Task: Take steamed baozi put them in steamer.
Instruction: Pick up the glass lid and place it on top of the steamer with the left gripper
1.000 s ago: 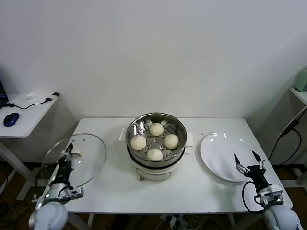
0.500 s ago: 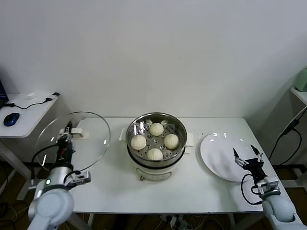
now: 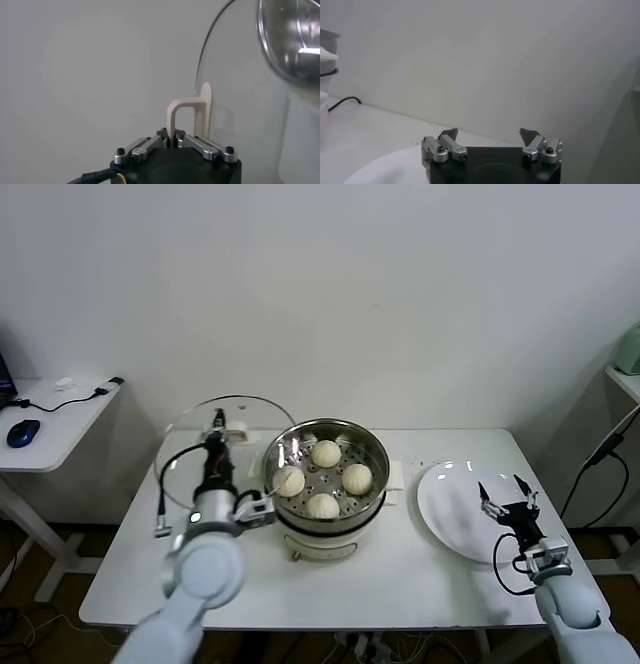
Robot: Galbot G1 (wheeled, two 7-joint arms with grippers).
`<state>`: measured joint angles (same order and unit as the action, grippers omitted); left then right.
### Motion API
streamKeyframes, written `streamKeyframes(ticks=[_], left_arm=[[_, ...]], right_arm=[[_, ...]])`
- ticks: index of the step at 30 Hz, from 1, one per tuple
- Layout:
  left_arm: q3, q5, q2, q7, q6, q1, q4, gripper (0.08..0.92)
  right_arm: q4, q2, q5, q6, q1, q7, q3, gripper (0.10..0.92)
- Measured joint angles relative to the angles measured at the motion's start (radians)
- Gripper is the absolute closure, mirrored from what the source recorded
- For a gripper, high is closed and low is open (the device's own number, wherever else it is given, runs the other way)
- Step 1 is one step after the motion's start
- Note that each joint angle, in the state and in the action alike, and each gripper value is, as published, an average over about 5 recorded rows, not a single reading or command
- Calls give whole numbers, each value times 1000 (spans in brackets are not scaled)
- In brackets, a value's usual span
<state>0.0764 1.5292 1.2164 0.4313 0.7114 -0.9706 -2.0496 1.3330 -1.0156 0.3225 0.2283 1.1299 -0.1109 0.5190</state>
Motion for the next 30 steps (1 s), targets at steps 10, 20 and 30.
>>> streamKeyframes(ticks=[10,20,30], left_arm=[[-151,75,191,-26,25,89,168,849],[-205,90,294,-83,25,120,305,849],[-221,86,327,-110,25,128,387,849]], right_arm=[[-9,0,-5,6,5,-3,22,203],[-21,-7,-14,13,8,-8,37,203],[-28,-12,-23,16,4,-11,40,203]])
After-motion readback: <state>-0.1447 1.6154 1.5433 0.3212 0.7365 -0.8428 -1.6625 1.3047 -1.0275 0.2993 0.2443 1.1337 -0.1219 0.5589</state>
